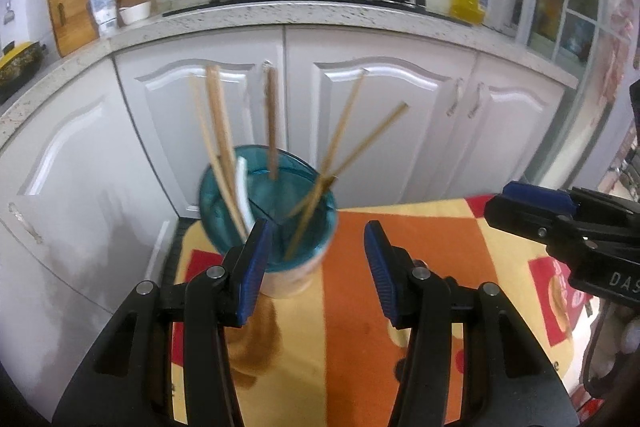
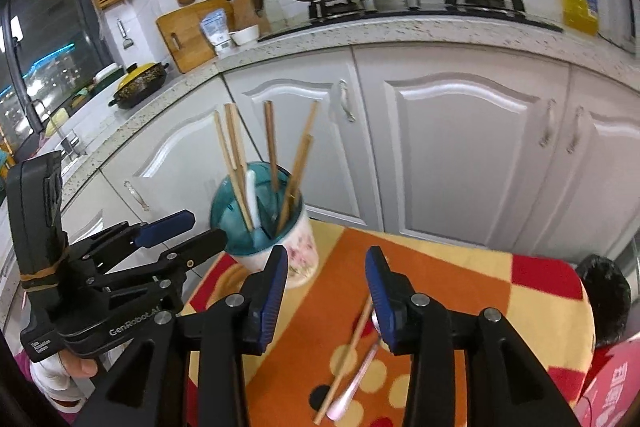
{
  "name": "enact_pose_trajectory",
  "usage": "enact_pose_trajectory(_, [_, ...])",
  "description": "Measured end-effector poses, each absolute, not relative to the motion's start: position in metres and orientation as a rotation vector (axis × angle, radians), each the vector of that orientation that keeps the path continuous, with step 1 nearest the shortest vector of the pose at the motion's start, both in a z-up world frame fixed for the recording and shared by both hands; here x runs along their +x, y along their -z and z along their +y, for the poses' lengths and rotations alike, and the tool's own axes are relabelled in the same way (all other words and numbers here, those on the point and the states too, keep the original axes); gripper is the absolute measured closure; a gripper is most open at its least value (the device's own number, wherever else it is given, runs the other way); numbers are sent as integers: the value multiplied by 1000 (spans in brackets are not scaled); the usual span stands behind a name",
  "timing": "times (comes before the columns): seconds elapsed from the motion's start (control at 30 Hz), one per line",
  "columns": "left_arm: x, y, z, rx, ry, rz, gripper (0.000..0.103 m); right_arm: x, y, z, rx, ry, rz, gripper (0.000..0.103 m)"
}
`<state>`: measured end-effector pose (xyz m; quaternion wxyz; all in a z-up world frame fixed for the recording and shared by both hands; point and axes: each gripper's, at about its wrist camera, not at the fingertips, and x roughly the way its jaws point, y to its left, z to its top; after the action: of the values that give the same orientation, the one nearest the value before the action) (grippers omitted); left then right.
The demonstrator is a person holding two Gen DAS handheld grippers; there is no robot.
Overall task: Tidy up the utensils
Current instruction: 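Move both tools back down over the last chopstick and spoon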
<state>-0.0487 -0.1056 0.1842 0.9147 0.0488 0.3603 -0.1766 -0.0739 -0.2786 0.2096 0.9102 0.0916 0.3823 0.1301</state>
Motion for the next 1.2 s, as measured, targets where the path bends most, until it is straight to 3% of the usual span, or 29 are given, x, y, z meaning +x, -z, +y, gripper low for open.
enact_pose_trajectory(0.23, [-58,-167,-123,108,410,787,56,-84,-175,-308,243,-211,858,63])
enact_pose_trajectory(0.53, [-53,-117,-121,43,448,936,56,-63,-79,-333,341,-160,1045,63])
enact_pose_trajectory(0.87, [-47,-72,-136,23,488,1065,56,-21,-38,-328,323,-216,1059,63])
enact_pose_trajectory(1.0, [-44,-66,-143,21,488,1083,56,-8,-30,-321,308,-258,1074,89])
enact_pose_trajectory(1.2, [-36,-52,-159,14,505,1129,56,-18,-34,-324,298,-300,1065,100])
